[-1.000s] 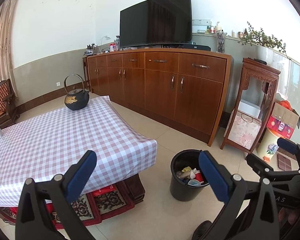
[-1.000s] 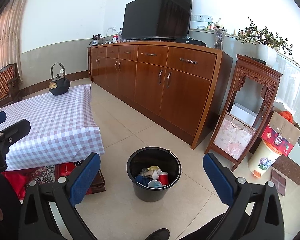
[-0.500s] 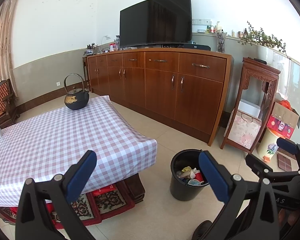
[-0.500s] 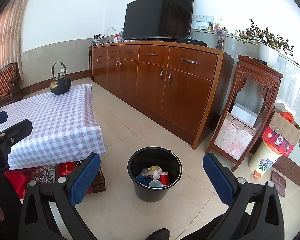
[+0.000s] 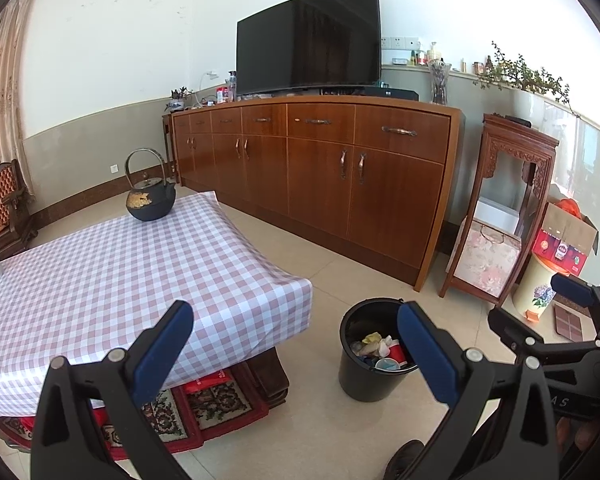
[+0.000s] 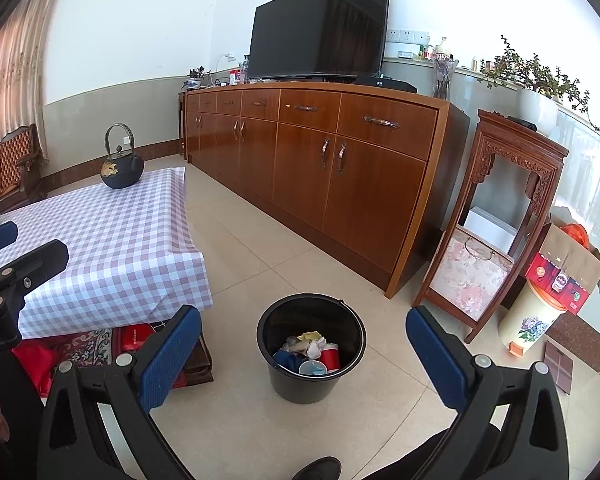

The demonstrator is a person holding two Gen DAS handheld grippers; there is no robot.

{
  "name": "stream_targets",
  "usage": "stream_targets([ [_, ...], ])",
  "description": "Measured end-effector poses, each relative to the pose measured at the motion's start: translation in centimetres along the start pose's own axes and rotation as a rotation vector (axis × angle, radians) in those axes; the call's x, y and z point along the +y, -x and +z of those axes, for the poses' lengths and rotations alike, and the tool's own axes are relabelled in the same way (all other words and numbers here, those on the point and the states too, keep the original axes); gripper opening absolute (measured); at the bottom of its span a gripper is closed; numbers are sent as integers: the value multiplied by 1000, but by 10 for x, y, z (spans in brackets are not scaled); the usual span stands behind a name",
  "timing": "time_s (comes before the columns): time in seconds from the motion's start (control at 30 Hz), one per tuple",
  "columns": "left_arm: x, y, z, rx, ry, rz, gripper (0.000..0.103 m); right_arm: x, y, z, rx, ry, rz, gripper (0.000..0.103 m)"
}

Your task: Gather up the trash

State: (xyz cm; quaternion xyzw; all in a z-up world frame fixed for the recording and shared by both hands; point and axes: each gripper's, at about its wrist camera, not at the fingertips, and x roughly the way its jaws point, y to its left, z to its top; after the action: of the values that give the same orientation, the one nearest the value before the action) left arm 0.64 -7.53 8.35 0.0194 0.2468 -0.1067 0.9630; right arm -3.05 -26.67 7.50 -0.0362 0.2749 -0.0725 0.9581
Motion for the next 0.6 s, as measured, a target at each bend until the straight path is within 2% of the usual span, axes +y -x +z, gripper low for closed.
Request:
stream_targets([
  [0.6,1,-3,0,11,1,-12,103,2,-2,1,1,4,2,103],
])
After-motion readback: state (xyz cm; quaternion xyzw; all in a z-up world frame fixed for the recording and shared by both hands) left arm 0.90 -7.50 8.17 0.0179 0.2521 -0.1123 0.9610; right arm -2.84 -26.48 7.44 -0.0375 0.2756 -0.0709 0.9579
